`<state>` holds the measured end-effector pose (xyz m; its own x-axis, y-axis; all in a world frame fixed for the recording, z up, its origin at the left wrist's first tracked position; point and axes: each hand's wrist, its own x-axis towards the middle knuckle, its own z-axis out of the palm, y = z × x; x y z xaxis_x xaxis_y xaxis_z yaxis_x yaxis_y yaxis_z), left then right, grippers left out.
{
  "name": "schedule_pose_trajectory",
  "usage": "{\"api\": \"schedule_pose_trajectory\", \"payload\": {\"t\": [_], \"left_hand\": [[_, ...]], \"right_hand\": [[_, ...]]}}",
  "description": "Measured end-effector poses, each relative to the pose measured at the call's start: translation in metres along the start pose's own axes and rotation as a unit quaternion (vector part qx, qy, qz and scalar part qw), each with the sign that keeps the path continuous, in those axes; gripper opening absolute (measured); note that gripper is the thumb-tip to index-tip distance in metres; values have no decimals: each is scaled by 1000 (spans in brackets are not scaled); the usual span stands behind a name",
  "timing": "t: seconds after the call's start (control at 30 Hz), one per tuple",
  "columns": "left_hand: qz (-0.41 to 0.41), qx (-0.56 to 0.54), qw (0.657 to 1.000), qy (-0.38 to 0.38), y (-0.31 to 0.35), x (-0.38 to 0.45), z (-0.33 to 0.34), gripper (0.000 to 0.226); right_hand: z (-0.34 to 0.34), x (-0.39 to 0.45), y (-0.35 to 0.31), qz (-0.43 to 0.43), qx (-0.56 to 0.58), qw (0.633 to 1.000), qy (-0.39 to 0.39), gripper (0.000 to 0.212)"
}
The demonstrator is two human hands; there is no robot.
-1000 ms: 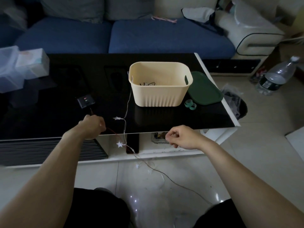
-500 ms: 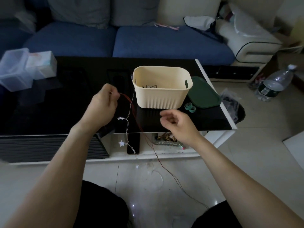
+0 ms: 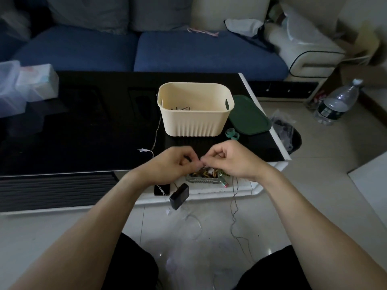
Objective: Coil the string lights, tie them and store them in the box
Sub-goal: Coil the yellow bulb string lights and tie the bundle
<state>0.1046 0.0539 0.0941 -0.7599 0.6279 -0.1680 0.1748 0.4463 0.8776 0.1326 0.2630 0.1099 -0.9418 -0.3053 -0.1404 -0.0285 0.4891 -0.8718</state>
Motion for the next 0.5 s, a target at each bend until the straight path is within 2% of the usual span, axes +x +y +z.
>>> {"api": "schedule_pose_trajectory", "payload": {"t": [0.07, 0.17, 0.37, 0.5], "left_hand": [[-26, 44, 997, -65, 0, 6, 7, 25], [-56, 49, 992, -104, -2, 15, 12, 28], [-64, 28, 994, -85, -3, 28, 9, 34], [-55, -26, 997, -38, -2, 37, 15, 40]], "right_hand": [[-8, -4, 10, 0, -34, 999, -17, 3], [-16, -8, 23, -30, -63, 996, 64, 7], [-47, -24, 51, -67, -26, 966, 250, 4], [-71, -35, 79, -31, -44, 944, 324, 29]]}}
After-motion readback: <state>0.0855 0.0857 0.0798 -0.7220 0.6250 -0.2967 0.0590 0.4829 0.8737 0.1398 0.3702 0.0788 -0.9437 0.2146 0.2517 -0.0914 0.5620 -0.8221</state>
